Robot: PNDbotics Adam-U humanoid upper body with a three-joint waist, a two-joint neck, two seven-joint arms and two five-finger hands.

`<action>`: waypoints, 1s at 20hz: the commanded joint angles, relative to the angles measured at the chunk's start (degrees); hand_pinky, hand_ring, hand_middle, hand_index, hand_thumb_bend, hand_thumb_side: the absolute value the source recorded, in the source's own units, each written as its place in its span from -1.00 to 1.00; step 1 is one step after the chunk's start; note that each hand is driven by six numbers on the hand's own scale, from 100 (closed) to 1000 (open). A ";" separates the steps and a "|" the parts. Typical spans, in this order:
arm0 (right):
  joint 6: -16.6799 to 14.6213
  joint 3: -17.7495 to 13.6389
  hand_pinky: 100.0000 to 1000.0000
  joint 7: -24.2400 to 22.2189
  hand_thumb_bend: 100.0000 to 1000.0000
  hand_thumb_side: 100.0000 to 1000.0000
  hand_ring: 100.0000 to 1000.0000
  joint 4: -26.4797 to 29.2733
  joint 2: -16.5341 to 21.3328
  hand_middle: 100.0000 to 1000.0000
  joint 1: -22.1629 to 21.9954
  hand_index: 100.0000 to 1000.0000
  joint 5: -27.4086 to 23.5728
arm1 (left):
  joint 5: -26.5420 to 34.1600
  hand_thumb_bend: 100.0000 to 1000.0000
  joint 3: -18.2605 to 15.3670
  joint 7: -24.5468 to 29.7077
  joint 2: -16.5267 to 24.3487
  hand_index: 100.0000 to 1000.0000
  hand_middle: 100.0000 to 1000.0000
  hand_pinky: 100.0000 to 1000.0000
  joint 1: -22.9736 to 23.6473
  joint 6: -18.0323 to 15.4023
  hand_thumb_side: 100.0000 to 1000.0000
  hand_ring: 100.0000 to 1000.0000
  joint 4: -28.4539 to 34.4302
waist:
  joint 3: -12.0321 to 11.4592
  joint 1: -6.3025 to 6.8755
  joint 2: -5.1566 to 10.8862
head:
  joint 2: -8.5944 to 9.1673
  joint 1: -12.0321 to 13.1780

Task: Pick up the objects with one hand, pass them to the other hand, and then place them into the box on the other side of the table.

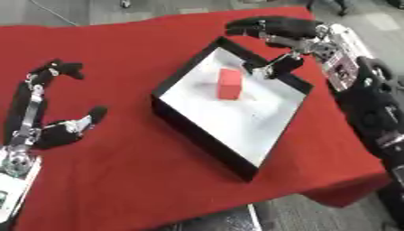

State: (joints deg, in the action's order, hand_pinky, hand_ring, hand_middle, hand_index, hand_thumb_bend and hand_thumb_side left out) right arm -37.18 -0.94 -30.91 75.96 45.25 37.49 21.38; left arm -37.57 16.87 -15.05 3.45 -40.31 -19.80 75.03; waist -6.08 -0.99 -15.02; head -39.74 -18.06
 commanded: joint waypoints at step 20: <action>22.14 4.19 1.00 6.26 -1.00 -0.20 0.70 19.36 -5.04 0.86 2.94 0.88 -32.60 | 1.46 0.09 -0.20 -1.27 0.82 0.54 0.07 0.90 -1.41 0.30 0.16 0.46 3.67 | -1.85 -0.01 2.74 | 0.24 4.14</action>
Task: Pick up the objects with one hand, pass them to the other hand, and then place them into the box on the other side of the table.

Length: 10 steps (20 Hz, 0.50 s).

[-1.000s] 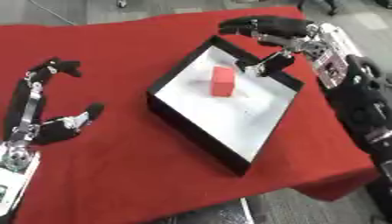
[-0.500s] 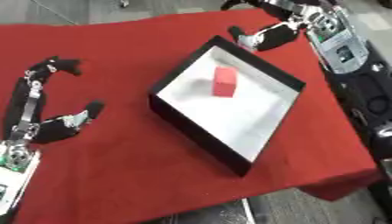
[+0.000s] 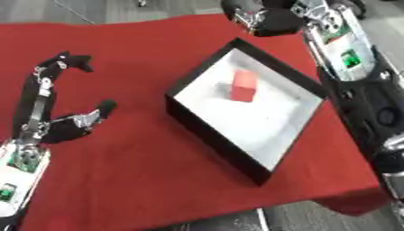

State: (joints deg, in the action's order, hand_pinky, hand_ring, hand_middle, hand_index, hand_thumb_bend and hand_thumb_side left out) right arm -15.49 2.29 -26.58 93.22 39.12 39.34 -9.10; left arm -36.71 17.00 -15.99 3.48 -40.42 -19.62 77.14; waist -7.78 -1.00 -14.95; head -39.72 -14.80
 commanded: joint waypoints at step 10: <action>0.78 2.81 1.00 2.34 -1.00 -0.26 0.69 6.87 4.98 0.83 1.21 0.85 -10.32 | -2.36 -0.12 -2.77 3.32 7.39 0.49 0.29 0.91 -1.06 2.82 0.24 0.64 6.51 | -2.02 0.00 3.18 | -0.42 4.21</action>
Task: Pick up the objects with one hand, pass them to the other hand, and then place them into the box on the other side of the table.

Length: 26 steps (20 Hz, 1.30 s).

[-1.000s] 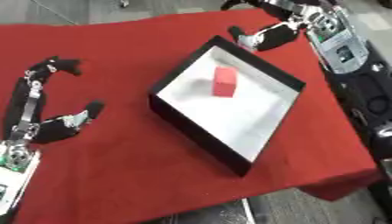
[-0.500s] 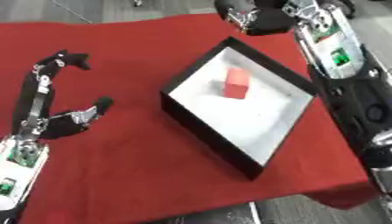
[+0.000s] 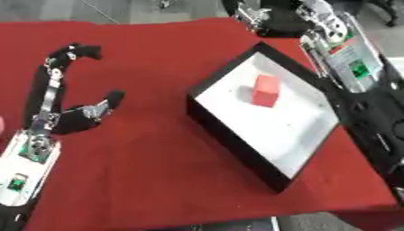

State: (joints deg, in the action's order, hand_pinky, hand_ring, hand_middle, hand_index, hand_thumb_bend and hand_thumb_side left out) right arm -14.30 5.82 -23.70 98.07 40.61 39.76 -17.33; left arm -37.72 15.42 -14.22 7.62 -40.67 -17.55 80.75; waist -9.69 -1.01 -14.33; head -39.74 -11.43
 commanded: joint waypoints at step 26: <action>5.79 -9.68 1.00 -10.51 -1.00 -0.19 0.76 -2.42 11.85 0.89 -3.94 0.88 -20.52 | 15.17 -0.04 -4.56 25.03 39.10 0.63 0.37 1.00 -4.42 0.31 0.48 0.69 -3.48 | -1.00 1.36 2.67 | -1.92 7.33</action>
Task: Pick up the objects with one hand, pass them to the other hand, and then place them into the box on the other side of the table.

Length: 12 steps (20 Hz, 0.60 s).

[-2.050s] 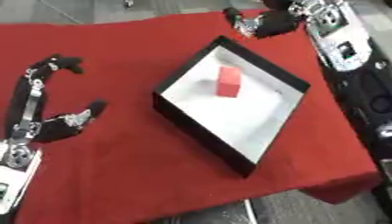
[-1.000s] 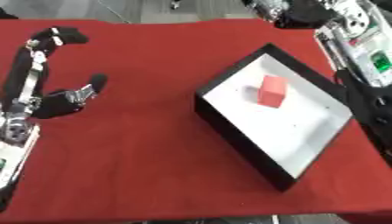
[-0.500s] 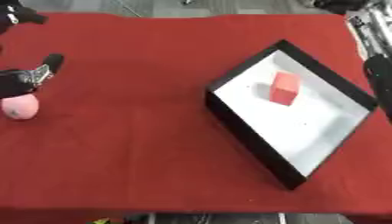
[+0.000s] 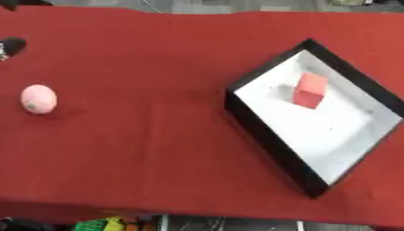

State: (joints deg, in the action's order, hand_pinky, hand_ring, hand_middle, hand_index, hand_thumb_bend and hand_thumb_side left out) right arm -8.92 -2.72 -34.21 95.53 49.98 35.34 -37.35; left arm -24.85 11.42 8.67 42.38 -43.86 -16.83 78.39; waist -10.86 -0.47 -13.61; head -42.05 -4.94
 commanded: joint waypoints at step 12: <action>0.67 -1.86 1.00 -0.64 -1.00 -0.19 0.74 -0.35 2.50 0.89 -0.96 0.92 0.86 | 4.84 0.23 1.45 14.38 9.69 0.65 0.46 1.00 -1.86 -2.28 0.06 0.75 -8.92 | 0.53 0.88 1.46 | 1.40 2.74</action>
State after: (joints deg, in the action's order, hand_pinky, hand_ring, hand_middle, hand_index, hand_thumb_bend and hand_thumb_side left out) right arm -8.17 -3.73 -34.60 94.96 50.21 33.80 -36.83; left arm -19.60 13.54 21.83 49.19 -44.81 -18.84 69.67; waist -10.29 -0.47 -13.61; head -41.41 -2.46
